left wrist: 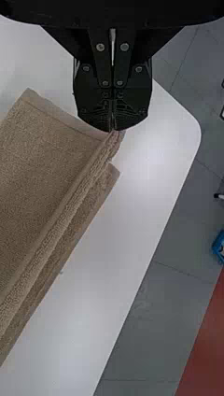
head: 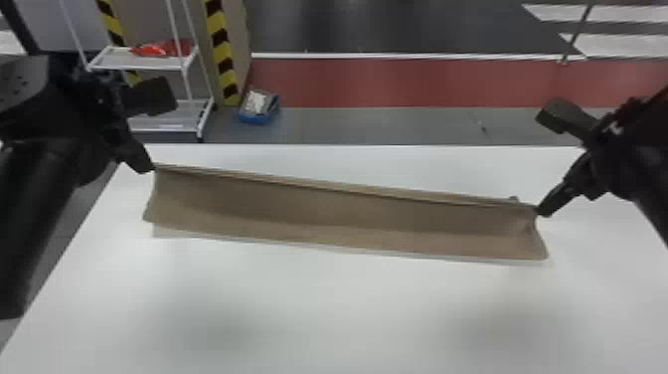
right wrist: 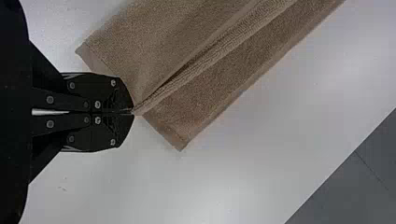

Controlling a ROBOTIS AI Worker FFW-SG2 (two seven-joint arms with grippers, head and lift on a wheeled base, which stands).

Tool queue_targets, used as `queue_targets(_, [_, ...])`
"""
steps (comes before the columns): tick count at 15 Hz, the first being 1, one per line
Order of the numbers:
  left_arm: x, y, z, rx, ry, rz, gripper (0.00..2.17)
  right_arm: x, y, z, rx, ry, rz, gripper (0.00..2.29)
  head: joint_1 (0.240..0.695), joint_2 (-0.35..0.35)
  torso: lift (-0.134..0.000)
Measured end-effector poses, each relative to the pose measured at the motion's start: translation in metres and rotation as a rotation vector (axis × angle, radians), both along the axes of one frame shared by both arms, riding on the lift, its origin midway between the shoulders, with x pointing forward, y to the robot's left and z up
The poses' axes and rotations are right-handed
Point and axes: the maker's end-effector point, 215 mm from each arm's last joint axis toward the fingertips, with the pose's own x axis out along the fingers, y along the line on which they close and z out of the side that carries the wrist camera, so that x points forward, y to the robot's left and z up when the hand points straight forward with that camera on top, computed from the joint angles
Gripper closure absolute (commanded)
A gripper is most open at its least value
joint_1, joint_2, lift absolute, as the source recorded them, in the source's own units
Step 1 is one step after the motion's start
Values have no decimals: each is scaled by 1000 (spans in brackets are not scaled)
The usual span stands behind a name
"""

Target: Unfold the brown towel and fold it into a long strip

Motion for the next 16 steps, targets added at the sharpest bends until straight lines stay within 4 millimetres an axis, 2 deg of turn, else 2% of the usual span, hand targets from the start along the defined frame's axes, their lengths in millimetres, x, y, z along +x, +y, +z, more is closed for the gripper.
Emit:
queue_targets(6, [0,-2,-2,1,-2,-2,2064,4,8,2,14,-9,-1,2037,682,-3,-123])
queue_targets(16, [2,4,-3,13,-11,6,2064,19,-4,6,-42,-69,-24,2024,673,-8,-123])
